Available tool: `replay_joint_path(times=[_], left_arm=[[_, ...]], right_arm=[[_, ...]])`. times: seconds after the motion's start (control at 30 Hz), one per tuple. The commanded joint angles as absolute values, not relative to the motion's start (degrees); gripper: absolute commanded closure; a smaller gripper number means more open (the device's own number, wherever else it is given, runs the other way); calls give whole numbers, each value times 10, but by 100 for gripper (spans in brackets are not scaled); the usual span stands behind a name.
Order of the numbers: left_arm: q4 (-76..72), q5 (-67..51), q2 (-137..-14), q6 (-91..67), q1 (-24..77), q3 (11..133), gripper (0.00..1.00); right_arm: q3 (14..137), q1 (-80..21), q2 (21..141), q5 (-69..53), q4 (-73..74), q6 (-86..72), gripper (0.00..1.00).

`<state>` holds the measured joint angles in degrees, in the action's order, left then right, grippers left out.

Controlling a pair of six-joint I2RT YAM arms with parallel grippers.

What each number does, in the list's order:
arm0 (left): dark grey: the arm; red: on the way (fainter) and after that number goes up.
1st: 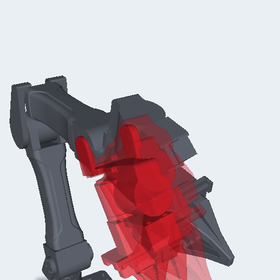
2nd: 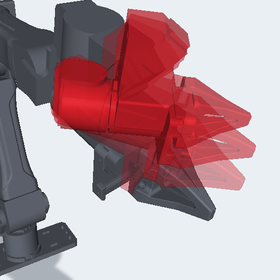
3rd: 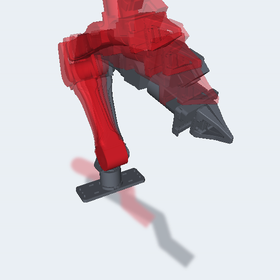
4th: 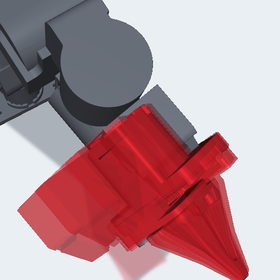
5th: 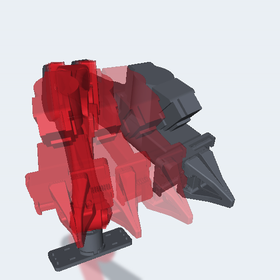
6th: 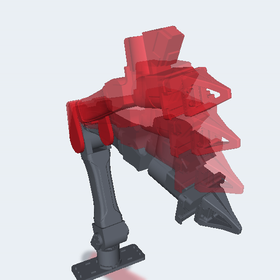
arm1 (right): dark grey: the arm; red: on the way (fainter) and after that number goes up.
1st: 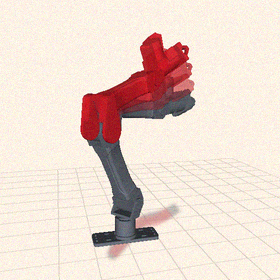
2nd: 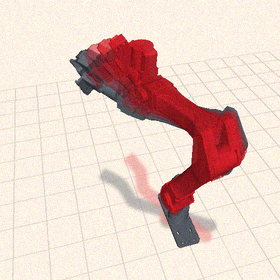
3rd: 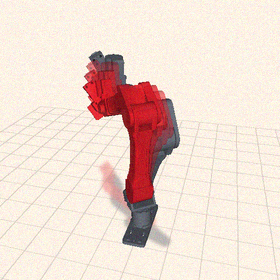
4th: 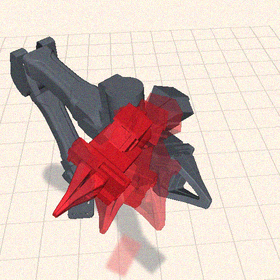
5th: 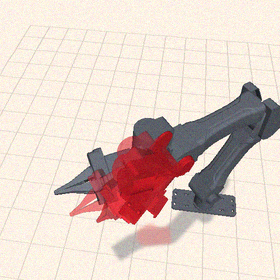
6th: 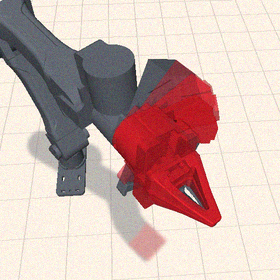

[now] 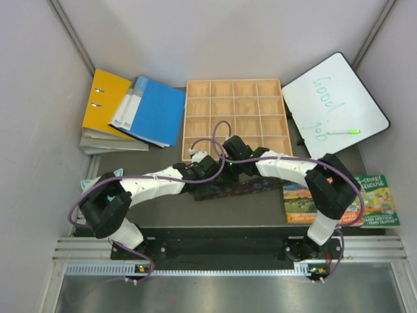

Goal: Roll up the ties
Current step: Roll the tie at the center of the board.

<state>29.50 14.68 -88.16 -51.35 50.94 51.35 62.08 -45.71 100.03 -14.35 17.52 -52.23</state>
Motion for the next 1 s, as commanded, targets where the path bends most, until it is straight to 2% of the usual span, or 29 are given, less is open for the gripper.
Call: replay_joint_path(times=[0.0, 0.1, 0.2, 0.3, 0.53, 0.9, 0.97], left_arm=[[280, 150, -895, -526, 516, 526, 80], [279, 149, -902, -526, 520, 530, 72], [279, 149, -902, -523, 527, 535, 53], [283, 147, -897, -517, 533, 544, 42], [321, 151, -867, -507, 534, 575, 31], [410, 209, -751, -497, 534, 580, 24], [413, 222, -729, -502, 530, 556, 23]], right_arm=[[592, -439, 930, -114, 201, -497, 80], [576, -433, 906, -112, 205, -497, 80], [567, -432, 886, -106, 207, -498, 79], [562, -433, 871, -104, 207, -503, 79], [562, -436, 860, -121, 195, -515, 78], [617, -480, 895, -121, 194, -533, 75], [631, -488, 904, -118, 194, -532, 72]])
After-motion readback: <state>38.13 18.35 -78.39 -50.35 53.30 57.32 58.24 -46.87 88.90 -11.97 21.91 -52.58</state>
